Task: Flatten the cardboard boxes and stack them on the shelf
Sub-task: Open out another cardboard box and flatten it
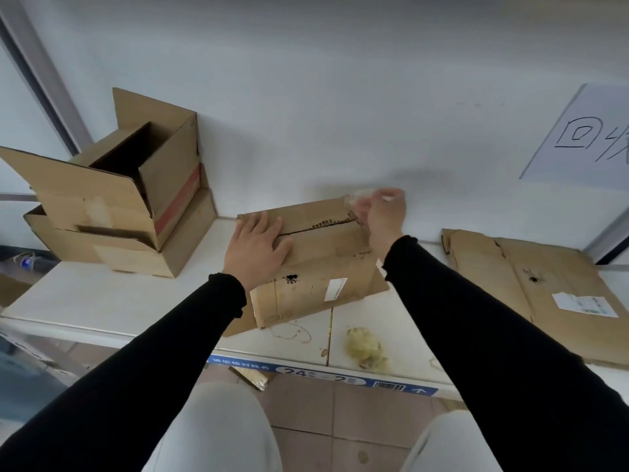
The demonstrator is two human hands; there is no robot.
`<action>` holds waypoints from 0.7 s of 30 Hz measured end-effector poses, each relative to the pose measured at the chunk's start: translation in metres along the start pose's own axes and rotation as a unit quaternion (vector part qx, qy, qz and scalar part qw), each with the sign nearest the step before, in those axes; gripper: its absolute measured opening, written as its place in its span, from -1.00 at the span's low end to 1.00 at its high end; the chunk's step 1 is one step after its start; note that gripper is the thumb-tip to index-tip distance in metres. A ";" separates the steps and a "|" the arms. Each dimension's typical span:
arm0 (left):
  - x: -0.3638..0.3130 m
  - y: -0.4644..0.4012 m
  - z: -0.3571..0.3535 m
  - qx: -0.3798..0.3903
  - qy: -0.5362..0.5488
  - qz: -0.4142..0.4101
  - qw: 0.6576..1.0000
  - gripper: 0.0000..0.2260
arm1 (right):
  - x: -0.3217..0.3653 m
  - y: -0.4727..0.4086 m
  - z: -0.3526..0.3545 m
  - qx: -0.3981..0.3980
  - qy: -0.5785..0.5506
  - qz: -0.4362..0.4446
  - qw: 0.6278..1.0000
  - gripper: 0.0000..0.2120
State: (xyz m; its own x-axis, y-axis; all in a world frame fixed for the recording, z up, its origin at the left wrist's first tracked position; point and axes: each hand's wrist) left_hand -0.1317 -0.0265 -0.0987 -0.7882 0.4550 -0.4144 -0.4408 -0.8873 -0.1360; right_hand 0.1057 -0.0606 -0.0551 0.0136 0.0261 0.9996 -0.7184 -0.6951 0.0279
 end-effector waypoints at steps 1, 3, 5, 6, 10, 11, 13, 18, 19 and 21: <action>0.000 -0.001 0.000 0.005 -0.002 0.000 1.000 -0.43 | 0.002 -0.005 0.007 -0.017 -0.067 -0.038 0.997 -0.84; -0.002 0.000 0.001 0.008 0.001 0.001 1.000 -0.43 | 0.003 -0.012 0.014 -0.015 0.013 0.006 1.000 -0.75; -0.003 0.000 0.002 0.007 0.006 0.003 1.000 -0.43 | -0.004 -0.012 0.014 0.035 0.209 0.110 0.971 -0.74; -0.002 0.000 0.002 0.007 0.008 0.004 1.000 -0.43 | -0.008 -0.009 0.012 0.061 0.295 0.153 0.941 -0.78; -0.001 0.000 0.002 0.006 0.012 0.004 1.000 -0.42 | -0.018 -0.004 0.006 0.099 0.504 0.277 0.812 -0.70; -0.001 0.000 0.002 0.006 0.013 0.002 1.000 -0.42 | -0.021 -0.007 0.007 0.092 0.531 0.295 0.789 -0.67; -0.002 0.000 0.001 0.004 0.016 0.001 1.000 -0.43 | -0.026 -0.010 0.010 0.063 0.574 0.323 0.750 -0.67; -0.002 0.000 0.003 0.001 0.021 -0.002 1.000 -0.43 | -0.022 -0.011 0.014 0.043 0.320 0.175 0.930 -0.62; -0.002 -0.001 0.003 0.002 0.024 -0.003 1.000 -0.43 | -0.022 -0.013 0.017 0.027 0.235 0.099 0.967 -0.65; -0.002 -0.001 0.003 0.004 0.025 -0.004 1.000 -0.43 | -0.028 -0.017 0.023 0.020 0.113 -0.014 0.993 -0.84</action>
State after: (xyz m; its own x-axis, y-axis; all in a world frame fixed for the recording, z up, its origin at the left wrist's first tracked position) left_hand -0.1312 -0.0267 -0.0951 -0.7622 0.4585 -0.4569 -0.4511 -0.8825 -0.1330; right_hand 0.1334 -0.0663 -0.0834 -0.1263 0.2037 0.9708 -0.6919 -0.7194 0.0609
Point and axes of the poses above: each hand's wrist, its own y-axis away from the middle knuckle, its own z-axis out of the back of the hand, x = y × z, and after that the axes turned 10 degrees about y, right-handed
